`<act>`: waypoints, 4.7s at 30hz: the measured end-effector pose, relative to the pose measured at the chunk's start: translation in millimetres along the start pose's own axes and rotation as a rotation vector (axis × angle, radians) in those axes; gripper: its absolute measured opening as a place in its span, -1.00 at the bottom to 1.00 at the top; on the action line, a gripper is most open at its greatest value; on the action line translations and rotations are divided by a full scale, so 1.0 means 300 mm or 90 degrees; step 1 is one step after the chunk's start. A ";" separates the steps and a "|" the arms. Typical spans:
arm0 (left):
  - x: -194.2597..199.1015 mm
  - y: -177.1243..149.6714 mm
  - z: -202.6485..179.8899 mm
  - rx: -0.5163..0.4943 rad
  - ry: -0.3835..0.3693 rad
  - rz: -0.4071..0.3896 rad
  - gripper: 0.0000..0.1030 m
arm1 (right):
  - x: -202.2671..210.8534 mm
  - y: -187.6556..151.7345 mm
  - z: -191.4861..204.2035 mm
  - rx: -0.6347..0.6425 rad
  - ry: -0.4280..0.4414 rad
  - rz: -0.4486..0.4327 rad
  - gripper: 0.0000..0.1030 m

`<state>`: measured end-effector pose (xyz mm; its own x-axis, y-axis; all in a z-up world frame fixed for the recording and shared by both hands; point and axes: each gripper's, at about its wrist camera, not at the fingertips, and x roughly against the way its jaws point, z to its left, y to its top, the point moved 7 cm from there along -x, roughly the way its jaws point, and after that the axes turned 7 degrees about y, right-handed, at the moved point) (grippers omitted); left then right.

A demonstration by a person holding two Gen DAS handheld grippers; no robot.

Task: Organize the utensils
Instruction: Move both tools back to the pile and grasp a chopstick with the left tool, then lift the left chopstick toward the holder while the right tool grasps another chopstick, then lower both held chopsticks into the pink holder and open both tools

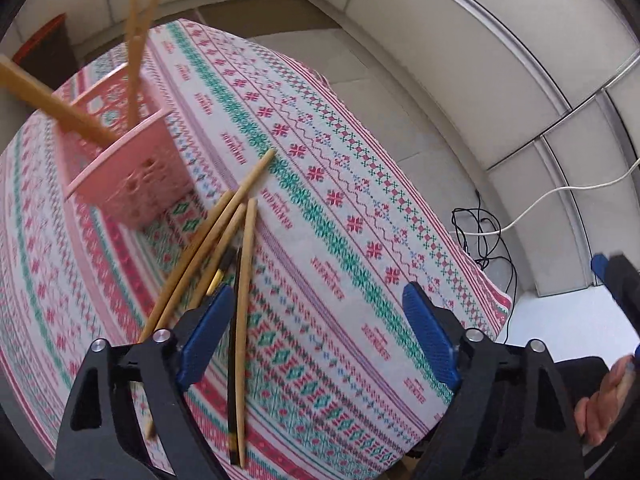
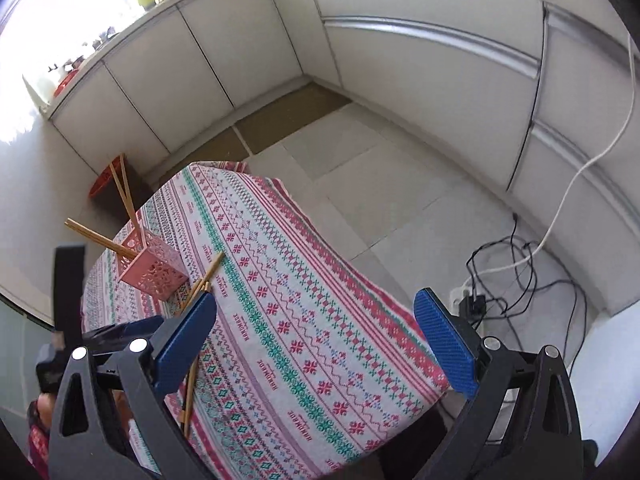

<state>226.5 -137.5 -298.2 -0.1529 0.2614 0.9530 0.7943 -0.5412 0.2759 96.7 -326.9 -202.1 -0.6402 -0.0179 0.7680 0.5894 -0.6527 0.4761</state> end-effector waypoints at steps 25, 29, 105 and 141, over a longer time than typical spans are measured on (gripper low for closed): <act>-0.270 0.105 0.028 -0.042 0.138 0.074 -0.19 | -0.080 -0.027 -0.036 -0.095 0.062 0.099 0.87; -0.259 0.103 0.004 -0.030 0.141 0.053 -0.83 | -0.089 -0.029 -0.046 -0.088 0.041 0.096 0.87; 0.880 -0.314 0.235 0.205 0.026 -0.401 -0.88 | 0.078 0.058 0.459 0.163 0.148 0.017 -0.86; 0.840 0.196 0.410 0.234 0.184 -0.463 -0.70 | 0.128 0.477 0.848 0.235 0.248 -0.157 -0.85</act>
<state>307.1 -5.1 -57.2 -0.8010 0.2017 0.5637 0.5735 -0.0120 0.8191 281.7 -228.2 4.5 -0.8725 -0.2218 0.4355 0.4884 -0.3679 0.7912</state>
